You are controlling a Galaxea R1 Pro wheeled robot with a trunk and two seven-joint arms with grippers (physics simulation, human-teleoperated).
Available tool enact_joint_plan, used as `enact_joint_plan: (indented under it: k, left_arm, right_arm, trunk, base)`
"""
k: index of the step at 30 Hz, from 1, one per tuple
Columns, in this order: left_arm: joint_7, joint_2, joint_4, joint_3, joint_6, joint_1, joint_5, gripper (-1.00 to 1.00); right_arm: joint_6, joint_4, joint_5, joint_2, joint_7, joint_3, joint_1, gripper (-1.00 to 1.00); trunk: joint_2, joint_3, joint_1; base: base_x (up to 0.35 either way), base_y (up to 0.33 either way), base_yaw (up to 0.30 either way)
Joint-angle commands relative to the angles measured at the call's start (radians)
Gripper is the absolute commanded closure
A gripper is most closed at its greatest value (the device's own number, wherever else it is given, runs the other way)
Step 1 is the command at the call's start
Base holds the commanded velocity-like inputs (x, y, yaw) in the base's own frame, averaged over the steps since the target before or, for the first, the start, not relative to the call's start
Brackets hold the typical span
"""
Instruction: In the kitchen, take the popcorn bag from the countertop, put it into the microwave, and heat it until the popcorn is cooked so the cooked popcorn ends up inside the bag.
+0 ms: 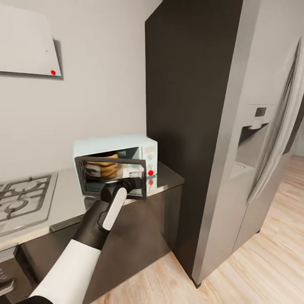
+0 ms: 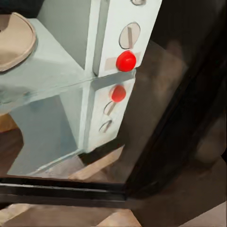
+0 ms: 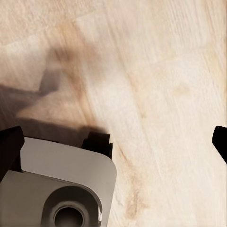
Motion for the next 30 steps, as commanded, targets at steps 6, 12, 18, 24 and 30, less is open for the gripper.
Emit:
enact_joint_plan:
  k: [6,12,18,24,30]
  left_arm:
    - [0.006,-0.003,0.000,0.000,0.003,-0.001,-0.003,-1.00]
    - [0.007,-0.002,0.000,0.002,0.003,-0.001,-0.006,-1.00]
    - [0.010,-0.001,-0.002,0.006,0.002,-0.001,-0.008,-1.00]
    - [0.012,0.000,-0.003,0.005,0.002,-0.001,-0.009,-1.00]
    - [0.012,0.000,-0.003,0.006,0.002,-0.001,-0.009,-1.00]
  right_arm:
    - [0.000,0.002,0.006,-0.001,0.002,-0.008,-0.001,-1.00]
    - [0.000,0.002,0.007,-0.001,0.002,-0.008,-0.001,-1.00]
    - [0.000,0.002,0.006,-0.001,0.002,-0.008,-0.001,-1.00]
    - [-0.001,0.002,0.007,-0.002,0.002,-0.008,-0.001,-1.00]
    - [-0.002,0.002,0.008,-0.002,0.003,-0.008,-0.001,-1.00]
  trunk:
    - [-0.001,-0.001,0.001]
    - [-0.001,-0.001,0.001]
    - [-0.001,-0.001,0.001]
    - [-0.001,-0.001,0.001]
    - [-0.001,-0.001,0.001]
  base:
    - [0.321,0.000,0.000]
    - [0.302,0.000,0.000]
    - [0.111,0.000,0.000]
    - [0.055,0.000,0.000]
    - [0.276,0.000,0.000]
